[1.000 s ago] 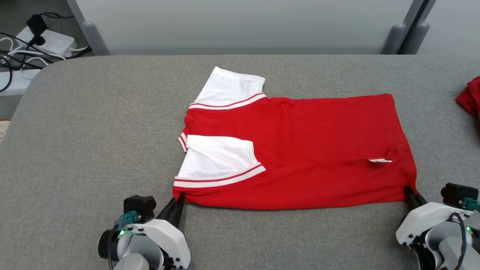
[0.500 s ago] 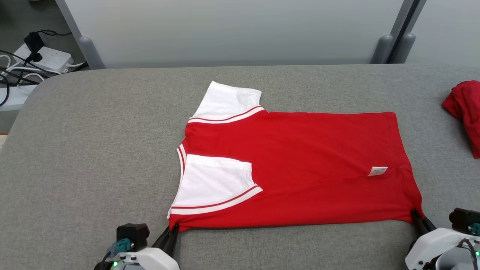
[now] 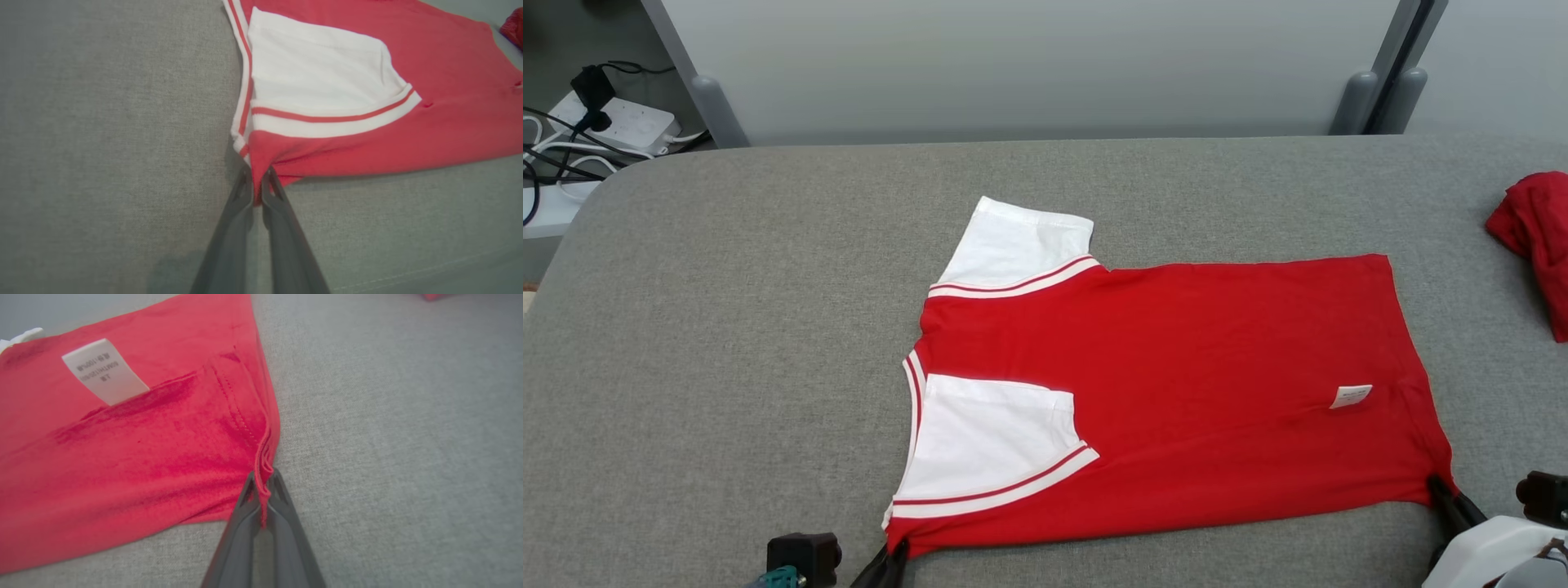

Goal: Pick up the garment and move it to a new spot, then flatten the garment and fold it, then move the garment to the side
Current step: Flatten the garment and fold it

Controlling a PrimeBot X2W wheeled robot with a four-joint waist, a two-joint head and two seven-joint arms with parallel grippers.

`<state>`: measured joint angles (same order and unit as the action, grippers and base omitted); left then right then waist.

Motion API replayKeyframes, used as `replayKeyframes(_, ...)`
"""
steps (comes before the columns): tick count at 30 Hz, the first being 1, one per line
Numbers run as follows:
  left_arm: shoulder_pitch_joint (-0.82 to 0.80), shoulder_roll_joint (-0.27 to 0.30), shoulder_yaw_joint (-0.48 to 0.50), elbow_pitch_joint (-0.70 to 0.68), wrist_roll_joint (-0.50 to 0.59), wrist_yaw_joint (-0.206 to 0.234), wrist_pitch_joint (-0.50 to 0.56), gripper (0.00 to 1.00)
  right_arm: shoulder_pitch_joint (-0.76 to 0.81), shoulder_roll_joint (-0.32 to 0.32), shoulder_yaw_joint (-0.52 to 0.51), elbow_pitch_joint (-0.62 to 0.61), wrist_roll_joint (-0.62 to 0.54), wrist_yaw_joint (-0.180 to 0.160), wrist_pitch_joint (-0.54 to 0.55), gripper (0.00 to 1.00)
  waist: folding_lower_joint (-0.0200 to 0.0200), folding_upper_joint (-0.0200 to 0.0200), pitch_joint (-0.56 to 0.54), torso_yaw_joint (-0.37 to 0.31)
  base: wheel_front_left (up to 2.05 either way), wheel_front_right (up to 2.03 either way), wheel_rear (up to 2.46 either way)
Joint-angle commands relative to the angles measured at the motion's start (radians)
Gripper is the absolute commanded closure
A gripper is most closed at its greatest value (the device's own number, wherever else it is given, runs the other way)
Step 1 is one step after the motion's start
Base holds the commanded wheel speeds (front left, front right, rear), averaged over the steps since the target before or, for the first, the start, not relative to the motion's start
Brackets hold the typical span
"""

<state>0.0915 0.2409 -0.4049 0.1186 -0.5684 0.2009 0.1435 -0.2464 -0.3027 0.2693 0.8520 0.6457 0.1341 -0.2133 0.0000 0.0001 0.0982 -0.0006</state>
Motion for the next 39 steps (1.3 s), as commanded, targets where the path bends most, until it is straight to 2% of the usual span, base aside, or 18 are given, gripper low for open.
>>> replayKeyframes(1,-0.01,0.022,0.044,-0.034,-0.014,0.02,0.0,1.0,0.037,-0.034,0.02,-0.016,0.013,-0.003,0.026,1.0,0.0,-0.0001,0.003,0.001,0.0,0.0,0.0)
replayKeyframes(7,-0.022,0.008,0.027,0.0,-0.023,0.008,0.004,1.0,0.076,-0.035,0.033,-0.081,0.049,-0.003,0.115,1.0,0.0,-0.0001,0.001,-0.003,0.0,0.0,0.0)
replayKeyframes(16,-0.051,-0.015,0.012,0.089,-0.024,-0.011,-0.031,0.99,0.123,-0.047,0.014,-0.156,0.048,-0.003,0.194,1.0,0.0,-0.0001,-0.012,-0.02,0.0,0.0,0.0)
replayKeyframes(17,-0.055,-0.017,0.012,0.098,-0.024,-0.013,-0.036,0.82,0.126,-0.048,0.007,-0.159,0.042,-0.003,0.197,1.0,0.0,-0.0001,-0.012,-0.021,0.0,0.0,0.0)
replayKeyframes(18,-0.06,-0.02,0.012,0.107,-0.024,-0.014,-0.043,0.6,0.128,-0.047,0.001,-0.162,0.036,-0.003,0.2,0.76,0.0,-0.0001,-0.012,-0.021,0.0,0.0,0.0)
replayKeyframes(19,-0.065,-0.023,0.013,0.115,-0.024,-0.016,-0.051,0.18,0.13,-0.046,-0.007,-0.164,0.029,-0.003,0.2,0.5,0.0,-0.0001,-0.011,-0.021,0.0,0.0,0.0)
replayKeyframes(20,-0.069,-0.025,0.013,0.124,-0.024,-0.017,-0.056,0.0,0.131,-0.046,-0.017,-0.165,0.017,-0.003,0.195,0.05,0.0,-0.0001,-0.011,-0.021,0.0,0.0,0.0)
replayKeyframes(21,-0.073,-0.029,0.015,0.132,-0.026,-0.018,-0.064,0.0,0.133,-0.044,-0.026,-0.165,0.004,-0.003,0.191,0.0,0.0,-0.0001,-0.011,-0.021,0.0,0.0,0.0)
replayKeyframes(27,-0.084,-0.037,0.025,0.16,-0.03,-0.017,-0.098,0.0,0.139,-0.031,-0.074,-0.18,-0.056,-0.003,0.158,0.0,0.0,-0.0001,-0.019,-0.019,0.0,0.0,0.0)
replayKeyframes(33,-0.069,-0.015,0.063,0.123,-0.024,0.018,-0.144,0.0,0.135,-0.016,-0.152,-0.25,-0.175,-0.003,0.05,0.0,0.0,-0.0001,-0.035,-0.019,0.0,0.0,0.0)
replayKeyframes(39,-0.074,0.001,0.119,0.043,-0.001,0.057,-0.252,0.0,0.131,0.031,-0.209,-0.363,-0.271,-0.003,-0.024,0.0,0.0,-0.0001,-0.05,-0.011,0.0,0.0,0.0)
